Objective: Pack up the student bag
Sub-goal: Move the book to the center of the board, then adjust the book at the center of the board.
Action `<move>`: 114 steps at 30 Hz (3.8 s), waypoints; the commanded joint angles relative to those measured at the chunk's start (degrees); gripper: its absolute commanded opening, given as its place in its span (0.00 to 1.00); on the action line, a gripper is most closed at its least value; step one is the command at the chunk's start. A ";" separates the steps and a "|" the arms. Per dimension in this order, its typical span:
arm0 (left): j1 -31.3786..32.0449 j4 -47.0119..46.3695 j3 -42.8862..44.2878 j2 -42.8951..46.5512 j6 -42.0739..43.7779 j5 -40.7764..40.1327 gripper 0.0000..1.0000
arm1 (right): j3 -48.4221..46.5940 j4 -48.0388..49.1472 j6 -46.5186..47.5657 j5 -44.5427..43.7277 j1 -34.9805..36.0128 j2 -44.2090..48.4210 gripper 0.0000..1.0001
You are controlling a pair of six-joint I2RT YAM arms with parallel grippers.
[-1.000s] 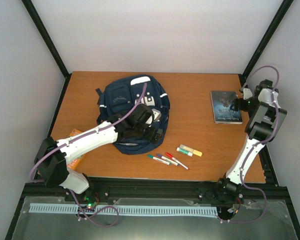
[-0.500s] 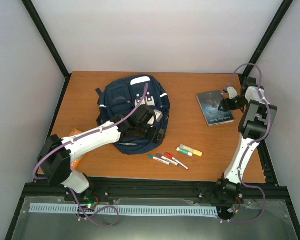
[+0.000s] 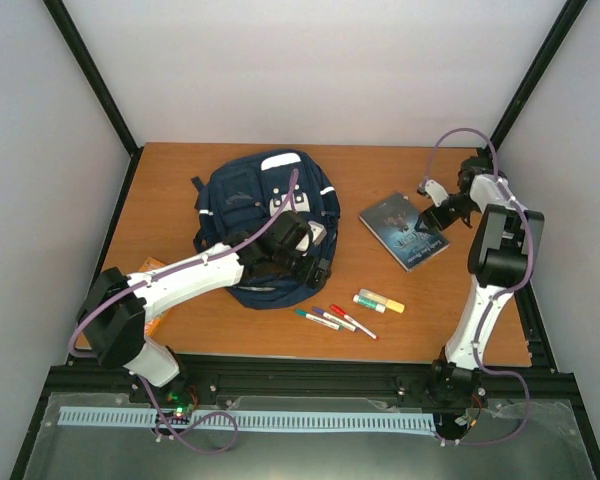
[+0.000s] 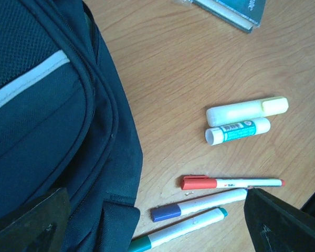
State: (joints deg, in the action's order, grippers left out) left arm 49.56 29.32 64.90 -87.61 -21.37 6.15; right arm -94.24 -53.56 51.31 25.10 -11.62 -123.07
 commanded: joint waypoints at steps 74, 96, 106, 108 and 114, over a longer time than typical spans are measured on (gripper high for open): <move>0.10 -8.47 -7.69 4.36 -4.52 2.34 0.89 | -36.25 -8.17 -25.28 2.16 10.17 -18.74 0.75; 0.09 -9.25 -10.97 7.33 -5.97 1.31 0.89 | -2.06 -9.42 -9.86 1.65 16.35 -3.34 0.64; 0.10 -9.10 -8.97 4.49 -6.70 0.26 0.90 | 22.28 -10.51 -6.21 -0.52 15.77 13.61 0.64; 0.10 -8.58 -7.30 3.07 -6.82 -0.39 0.90 | 22.99 -12.28 -5.88 0.20 14.69 17.74 0.65; 0.09 -7.48 1.46 -3.98 -8.52 -0.52 0.90 | 19.68 -11.30 -11.10 2.28 5.16 25.81 0.68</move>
State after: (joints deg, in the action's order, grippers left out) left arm 49.56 21.87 59.05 -87.81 -27.68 6.22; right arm -71.72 -65.71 43.29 25.80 0.05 -101.82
